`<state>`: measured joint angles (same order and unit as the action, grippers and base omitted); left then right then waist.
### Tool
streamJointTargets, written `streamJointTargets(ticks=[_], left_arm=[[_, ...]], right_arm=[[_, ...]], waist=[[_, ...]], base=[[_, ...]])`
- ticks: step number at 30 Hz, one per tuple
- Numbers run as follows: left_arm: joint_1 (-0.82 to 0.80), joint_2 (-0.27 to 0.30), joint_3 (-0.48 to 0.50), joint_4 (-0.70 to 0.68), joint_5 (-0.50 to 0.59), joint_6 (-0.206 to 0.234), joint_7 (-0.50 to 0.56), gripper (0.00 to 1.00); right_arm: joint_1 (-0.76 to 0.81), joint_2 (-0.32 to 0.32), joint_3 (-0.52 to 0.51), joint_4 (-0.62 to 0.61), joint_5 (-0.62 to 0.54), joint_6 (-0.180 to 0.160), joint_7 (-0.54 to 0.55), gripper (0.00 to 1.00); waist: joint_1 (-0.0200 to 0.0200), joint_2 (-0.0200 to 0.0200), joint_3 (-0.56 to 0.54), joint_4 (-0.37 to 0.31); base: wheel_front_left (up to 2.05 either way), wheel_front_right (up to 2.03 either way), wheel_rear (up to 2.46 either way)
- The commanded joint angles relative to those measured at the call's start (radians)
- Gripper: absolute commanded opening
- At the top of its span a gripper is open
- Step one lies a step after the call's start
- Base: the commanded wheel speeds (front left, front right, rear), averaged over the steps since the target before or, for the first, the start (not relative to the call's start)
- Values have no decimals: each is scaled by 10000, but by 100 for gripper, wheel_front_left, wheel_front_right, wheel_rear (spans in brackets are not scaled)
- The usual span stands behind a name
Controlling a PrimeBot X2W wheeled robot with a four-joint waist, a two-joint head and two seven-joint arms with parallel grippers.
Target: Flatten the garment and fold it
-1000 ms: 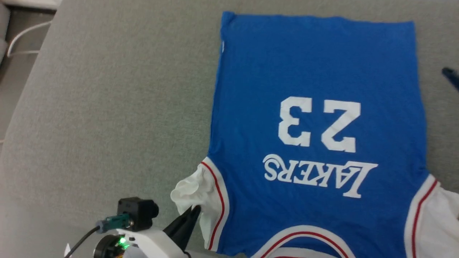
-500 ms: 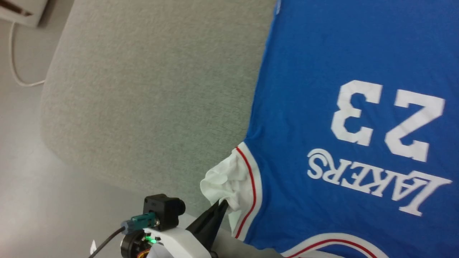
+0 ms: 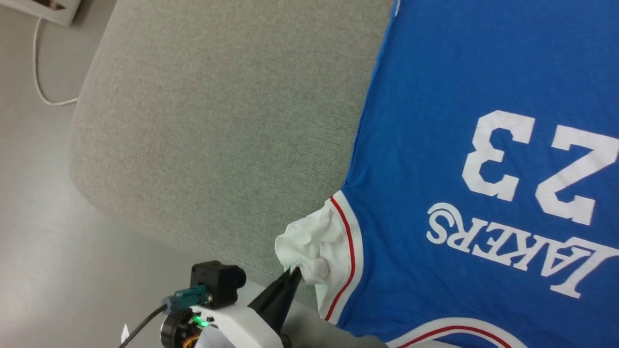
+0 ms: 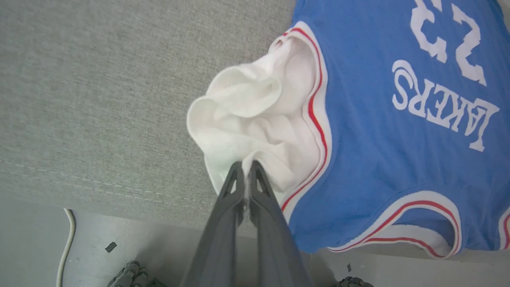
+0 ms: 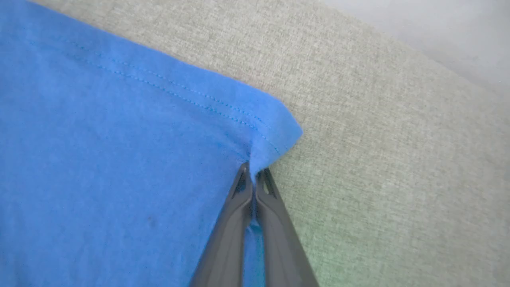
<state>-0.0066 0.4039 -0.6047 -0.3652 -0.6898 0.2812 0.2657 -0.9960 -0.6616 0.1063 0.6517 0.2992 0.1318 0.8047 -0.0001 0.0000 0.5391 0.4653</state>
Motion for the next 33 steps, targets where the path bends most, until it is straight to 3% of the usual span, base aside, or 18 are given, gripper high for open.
streamJointTargets(ticks=[1,9,15,23,27,33], left_arm=[[-117,15,113,76,-35,-56,-106,0],[128,210,701,475,-256,201,-357,0],[592,495,1051,588,-498,356,-392,0],[1260,607,1457,651,-695,687,-682,0],[1490,601,1621,739,-712,818,-911,0],[1555,527,1702,833,-655,830,-1243,0]], right_arm=[[768,6,157,493,113,-11,62,0],[1766,133,195,805,299,-11,-984,0],[3265,161,478,152,894,-11,-1247,0],[5685,-57,-175,-1716,1674,-11,-539,0],[7331,4,-1055,-3299,1879,-11,16,0],[9829,888,-2607,-5488,1657,-11,1110,0]], waist=[[1,0,-541,-431],[1,0,-2207,-1566],[1,0,-3449,-2454],[1,0,-4408,-3335],[1,0,-4672,-3669],[1,0,-4756,-3878]], base=[[0,0,0],[0,0,0],[0,0,0],[0,0,0],[0,0,0],[0,0,0]])
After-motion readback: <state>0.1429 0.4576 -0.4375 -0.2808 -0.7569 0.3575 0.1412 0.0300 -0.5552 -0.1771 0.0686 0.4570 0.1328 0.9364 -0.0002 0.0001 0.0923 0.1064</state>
